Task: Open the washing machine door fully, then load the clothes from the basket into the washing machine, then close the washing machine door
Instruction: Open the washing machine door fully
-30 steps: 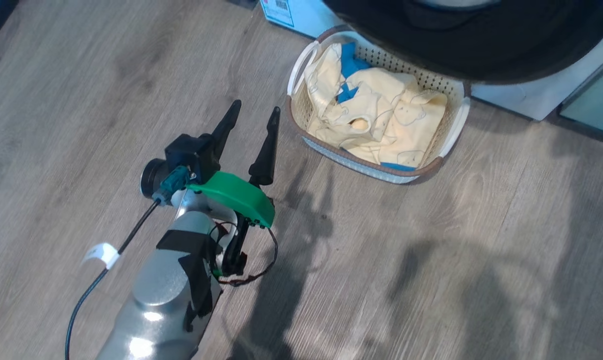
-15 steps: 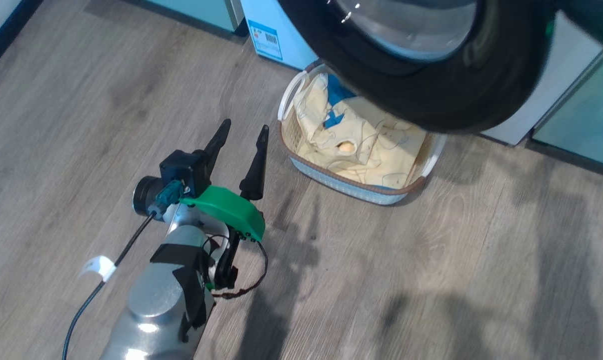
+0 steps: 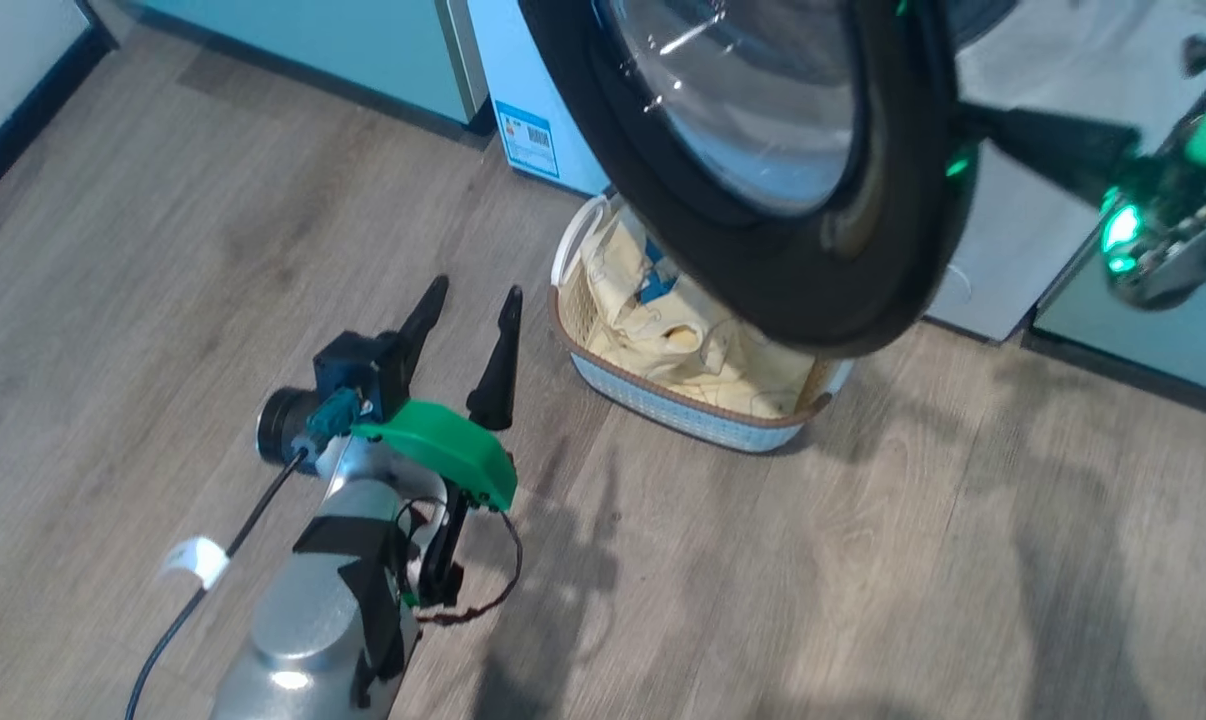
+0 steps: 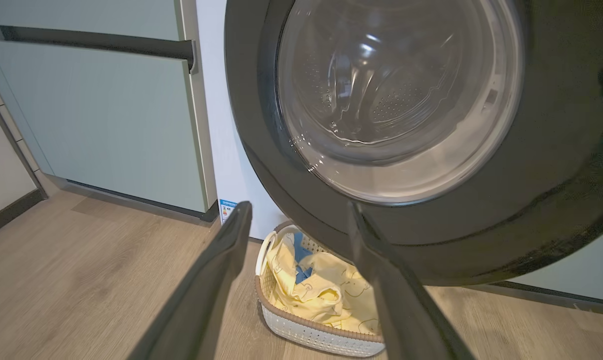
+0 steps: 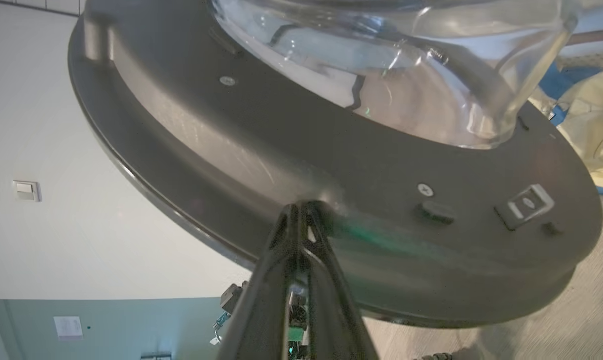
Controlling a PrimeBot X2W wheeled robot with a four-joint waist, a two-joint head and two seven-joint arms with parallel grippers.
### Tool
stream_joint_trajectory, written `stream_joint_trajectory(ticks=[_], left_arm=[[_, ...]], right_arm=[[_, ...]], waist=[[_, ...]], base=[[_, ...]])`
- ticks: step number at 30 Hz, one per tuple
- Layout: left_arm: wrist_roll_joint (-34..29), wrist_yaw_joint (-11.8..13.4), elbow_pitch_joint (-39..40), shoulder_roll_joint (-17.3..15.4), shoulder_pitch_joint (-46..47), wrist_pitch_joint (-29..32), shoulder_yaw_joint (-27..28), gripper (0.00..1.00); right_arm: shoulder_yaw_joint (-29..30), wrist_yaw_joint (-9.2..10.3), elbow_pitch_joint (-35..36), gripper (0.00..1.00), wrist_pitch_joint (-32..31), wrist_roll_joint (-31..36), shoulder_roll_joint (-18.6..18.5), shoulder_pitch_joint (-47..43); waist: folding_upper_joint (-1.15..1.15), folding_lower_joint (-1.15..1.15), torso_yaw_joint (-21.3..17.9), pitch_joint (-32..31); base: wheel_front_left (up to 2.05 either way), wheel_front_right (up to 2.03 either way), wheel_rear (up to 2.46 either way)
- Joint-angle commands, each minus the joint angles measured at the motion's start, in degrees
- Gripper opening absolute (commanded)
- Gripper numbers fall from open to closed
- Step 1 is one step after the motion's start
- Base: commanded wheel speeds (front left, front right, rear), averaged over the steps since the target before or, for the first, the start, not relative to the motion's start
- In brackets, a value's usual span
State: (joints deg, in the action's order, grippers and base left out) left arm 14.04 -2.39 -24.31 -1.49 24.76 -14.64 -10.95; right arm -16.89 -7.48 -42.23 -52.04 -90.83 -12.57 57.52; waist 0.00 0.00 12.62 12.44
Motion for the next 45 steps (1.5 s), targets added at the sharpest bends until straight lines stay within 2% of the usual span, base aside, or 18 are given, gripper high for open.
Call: stream_joint_trajectory(ticks=[1, 17, 32, 40, 45], left_arm=[[-0.58, -0.31, 1.38, -1.39, 0.65, -0.36, 2.40, 1.00], [-1.25, -1.00, 0.39, -1.39, -2.58, -0.36, 3.03, 1.00], [-1.22, -1.20, 0.48, -1.39, -2.88, -0.36, 3.54, 1.00], [-1.25, -1.20, 0.32, -1.39, -2.77, -0.36, 3.72, 1.00], [-1.19, -1.25, 0.39, -1.39, -2.87, -0.36, 3.68, 1.00]], right_arm=[[-1.21, -0.01, 1.93, 0.00, -0.86, -0.36, 1.97, -0.91], [-2.87, -0.01, 1.85, 0.00, -0.98, -0.15, 5.93, -6.83], [-4.24, -0.01, 1.03, 0.00, 0.41, -0.37, 8.74, -7.19], [-6.65, -0.01, 1.89, 0.00, 1.56, -2.54, 9.62, -8.30], [-10.67, -0.01, 3.74, 0.00, 3.12, -6.89, 9.67, -9.02]], waist=[[0.00, 0.00, 0.08, -1.05], [0.00, 0.00, 1.36, -6.68], [0.00, 0.00, 2.69, -7.00], [0.00, 0.00, 2.87, -7.23], [0.00, 0.00, 2.94, -7.40]], base=[[0.00, 0.00, 0.00], [0.00, 0.00, 0.00], [0.00, 0.00, 0.00], [0.00, 0.00, 0.00], [0.00, 0.00, 0.00]])
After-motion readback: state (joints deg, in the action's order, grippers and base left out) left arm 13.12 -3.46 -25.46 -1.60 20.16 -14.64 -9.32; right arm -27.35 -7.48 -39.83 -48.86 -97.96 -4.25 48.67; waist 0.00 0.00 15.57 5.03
